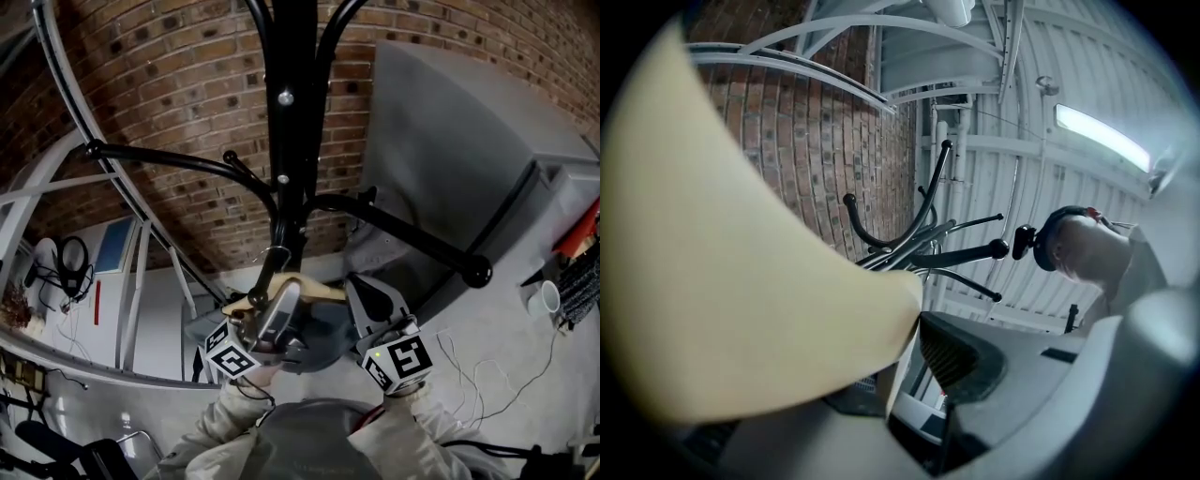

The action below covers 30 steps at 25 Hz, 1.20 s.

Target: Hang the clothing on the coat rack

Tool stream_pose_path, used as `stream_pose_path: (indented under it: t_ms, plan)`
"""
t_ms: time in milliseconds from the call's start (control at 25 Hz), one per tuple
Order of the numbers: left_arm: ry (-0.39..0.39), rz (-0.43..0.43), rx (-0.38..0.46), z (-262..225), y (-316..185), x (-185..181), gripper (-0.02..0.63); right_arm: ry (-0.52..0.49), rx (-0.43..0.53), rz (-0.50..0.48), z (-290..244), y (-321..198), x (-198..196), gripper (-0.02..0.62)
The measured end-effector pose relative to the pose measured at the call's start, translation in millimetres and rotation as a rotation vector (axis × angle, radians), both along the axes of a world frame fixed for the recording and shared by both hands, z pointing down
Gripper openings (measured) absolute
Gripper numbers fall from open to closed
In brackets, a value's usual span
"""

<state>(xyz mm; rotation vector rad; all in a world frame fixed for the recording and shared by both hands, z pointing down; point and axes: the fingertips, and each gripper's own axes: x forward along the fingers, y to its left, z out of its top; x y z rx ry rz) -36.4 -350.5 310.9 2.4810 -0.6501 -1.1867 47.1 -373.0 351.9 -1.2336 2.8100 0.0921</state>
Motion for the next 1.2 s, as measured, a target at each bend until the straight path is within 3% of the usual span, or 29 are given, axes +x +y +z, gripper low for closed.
stream_pose_path:
  t_ms: [680,1200]
  plan:
    - [0.015,-0.119,0.051,1.7,1.1,1.8,0.109,0.0,-0.029,-0.12,22.2,17.3,13.8,0.025]
    - [0.046,-0.155,0.014,12.6,3.6,-2.2,0.117,0.002,-0.074,-0.13,37.9,46.7,14.1,0.025]
